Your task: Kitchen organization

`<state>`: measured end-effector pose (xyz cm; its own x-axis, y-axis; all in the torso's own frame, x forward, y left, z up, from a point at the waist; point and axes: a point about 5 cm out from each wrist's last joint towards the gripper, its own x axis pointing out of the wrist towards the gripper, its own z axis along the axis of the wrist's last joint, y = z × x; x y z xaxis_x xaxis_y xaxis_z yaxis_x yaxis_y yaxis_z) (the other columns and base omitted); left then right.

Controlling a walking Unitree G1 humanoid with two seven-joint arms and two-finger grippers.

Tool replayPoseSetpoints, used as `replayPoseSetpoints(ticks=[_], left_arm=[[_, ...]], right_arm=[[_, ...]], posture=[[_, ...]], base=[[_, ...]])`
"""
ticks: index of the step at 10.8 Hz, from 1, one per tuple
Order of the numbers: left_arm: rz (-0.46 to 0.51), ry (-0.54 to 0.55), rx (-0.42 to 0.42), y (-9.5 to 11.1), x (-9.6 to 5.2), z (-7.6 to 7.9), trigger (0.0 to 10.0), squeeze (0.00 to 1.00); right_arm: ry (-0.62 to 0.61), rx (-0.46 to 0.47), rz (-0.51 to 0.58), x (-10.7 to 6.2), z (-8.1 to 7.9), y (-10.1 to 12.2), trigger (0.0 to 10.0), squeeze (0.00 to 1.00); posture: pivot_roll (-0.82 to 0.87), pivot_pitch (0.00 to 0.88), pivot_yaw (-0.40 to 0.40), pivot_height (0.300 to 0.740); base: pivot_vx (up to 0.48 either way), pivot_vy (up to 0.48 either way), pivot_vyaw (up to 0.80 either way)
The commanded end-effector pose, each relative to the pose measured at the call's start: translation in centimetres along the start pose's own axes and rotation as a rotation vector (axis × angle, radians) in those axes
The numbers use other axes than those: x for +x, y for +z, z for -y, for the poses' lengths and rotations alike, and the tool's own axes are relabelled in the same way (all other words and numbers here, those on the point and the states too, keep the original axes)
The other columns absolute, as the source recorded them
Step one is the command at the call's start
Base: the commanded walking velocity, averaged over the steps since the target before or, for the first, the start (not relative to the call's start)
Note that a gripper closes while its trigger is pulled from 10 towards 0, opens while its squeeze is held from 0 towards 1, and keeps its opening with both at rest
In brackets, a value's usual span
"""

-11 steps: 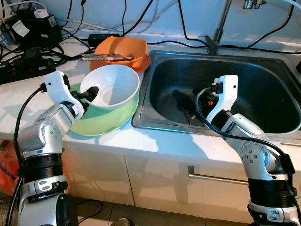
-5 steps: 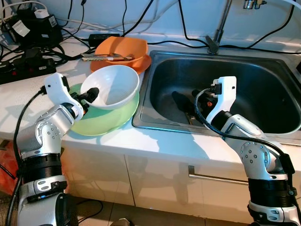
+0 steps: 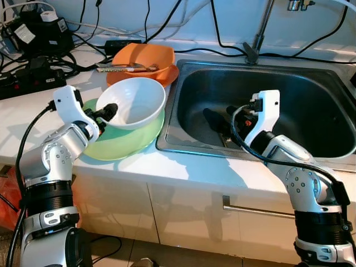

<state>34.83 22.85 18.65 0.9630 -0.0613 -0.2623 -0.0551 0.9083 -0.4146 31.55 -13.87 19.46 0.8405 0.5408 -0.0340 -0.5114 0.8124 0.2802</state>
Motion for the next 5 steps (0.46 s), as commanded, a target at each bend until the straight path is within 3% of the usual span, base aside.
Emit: replayPoseSetpoints(ticks=[1,2,5], left_arm=[[0.018,0.001,-0.015,0.5,0.0,0.2,0.0,0.00],[0.102,0.007,0.054,1.4,-0.2,0.6,0.0,0.00],[0.348,0.042,0.379,1.9,-1.2,2.2,0.0,0.00]], right_arm=[[0.016,-0.006,0.001,0.0,-0.2,0.3,10.0,0.00],[0.022,-0.006,-0.002,0.0,-0.2,0.3,10.0,0.00],[0.062,0.016,-0.011,0.3,-0.6,0.5,10.0,0.00]], posture=[[0.07,0.046,0.034,0.740],[0.07,0.045,0.033,0.740],[0.07,0.048,0.025,0.740]], base=[[0.000,0.000,0.00],[0.000,0.000,0.00],[0.000,0.000,0.00]])
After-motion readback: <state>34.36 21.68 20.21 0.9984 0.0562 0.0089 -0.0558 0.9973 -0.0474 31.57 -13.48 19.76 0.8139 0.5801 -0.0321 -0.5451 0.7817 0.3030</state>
